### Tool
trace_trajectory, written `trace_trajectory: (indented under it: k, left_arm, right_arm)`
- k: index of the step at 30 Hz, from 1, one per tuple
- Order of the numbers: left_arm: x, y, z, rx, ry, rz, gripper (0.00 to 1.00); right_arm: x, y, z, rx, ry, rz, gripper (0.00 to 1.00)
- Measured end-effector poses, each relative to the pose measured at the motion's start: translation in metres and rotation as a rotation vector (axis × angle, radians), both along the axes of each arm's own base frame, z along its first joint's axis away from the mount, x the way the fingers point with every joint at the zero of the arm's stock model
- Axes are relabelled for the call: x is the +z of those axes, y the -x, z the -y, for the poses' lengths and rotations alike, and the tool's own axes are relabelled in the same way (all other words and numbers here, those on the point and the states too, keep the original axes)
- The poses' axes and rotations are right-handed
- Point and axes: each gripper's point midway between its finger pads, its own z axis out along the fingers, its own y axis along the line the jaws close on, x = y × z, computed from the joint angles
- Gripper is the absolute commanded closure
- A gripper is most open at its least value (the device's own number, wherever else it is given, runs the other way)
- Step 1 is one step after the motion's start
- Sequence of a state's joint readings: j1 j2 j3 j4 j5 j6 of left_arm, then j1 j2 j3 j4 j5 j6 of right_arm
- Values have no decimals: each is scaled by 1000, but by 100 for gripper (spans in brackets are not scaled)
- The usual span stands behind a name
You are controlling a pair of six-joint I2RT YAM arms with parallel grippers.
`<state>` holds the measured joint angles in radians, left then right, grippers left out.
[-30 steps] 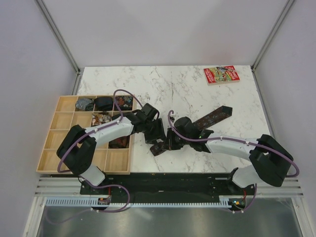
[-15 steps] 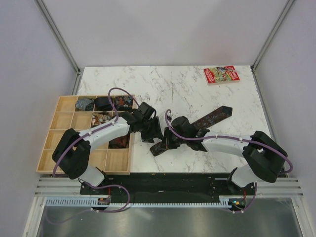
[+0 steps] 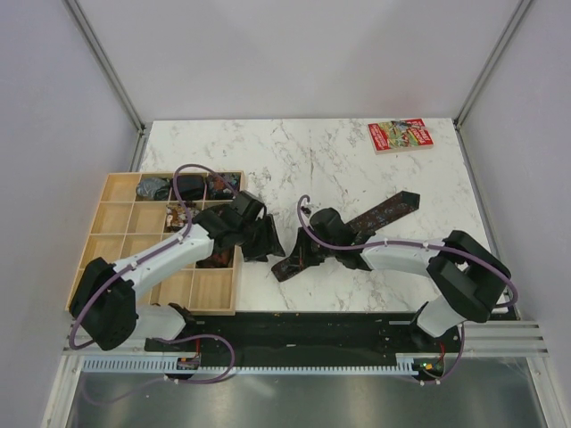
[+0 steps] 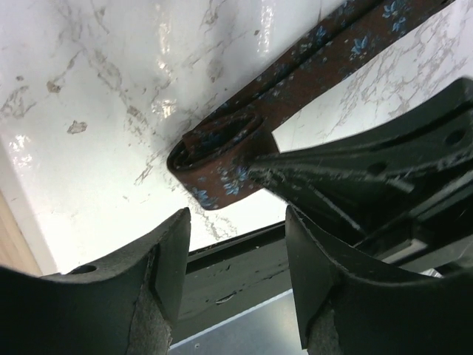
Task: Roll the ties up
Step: Roll the tie at the center of the board.
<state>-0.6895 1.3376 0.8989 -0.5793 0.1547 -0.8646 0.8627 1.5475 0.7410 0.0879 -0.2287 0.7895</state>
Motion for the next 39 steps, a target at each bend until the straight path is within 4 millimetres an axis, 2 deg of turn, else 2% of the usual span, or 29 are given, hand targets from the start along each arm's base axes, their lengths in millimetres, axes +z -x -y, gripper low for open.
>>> trace_trajectory:
  k: [9,15,21,29,34,39]
  left_arm:
    - [-20,28,-21,9,-10,-28,41]
    - [-32,36,-25,18,-5,-46,42]
    - [-40,38,-19,6,37,-40,41]
    - [-48,30,-5,10,87,-29,41]
    - [-62,24,3,26,90,-50,43]
    - [-76,27,10,30,79,-89,48]
  right_arm:
    - [-21,-7,8,-25,18,-21,100]
    - [-27,-8,7,-20,3,-21,100]
    - [-29,-10,7,-19,-15,-20,100]
    - [-31,-10,10,-17,-45,-17,100]
    - [-31,-9,11,-17,-61,-10,100]
    - [-32,-9,12,-17,-68,-10,100]
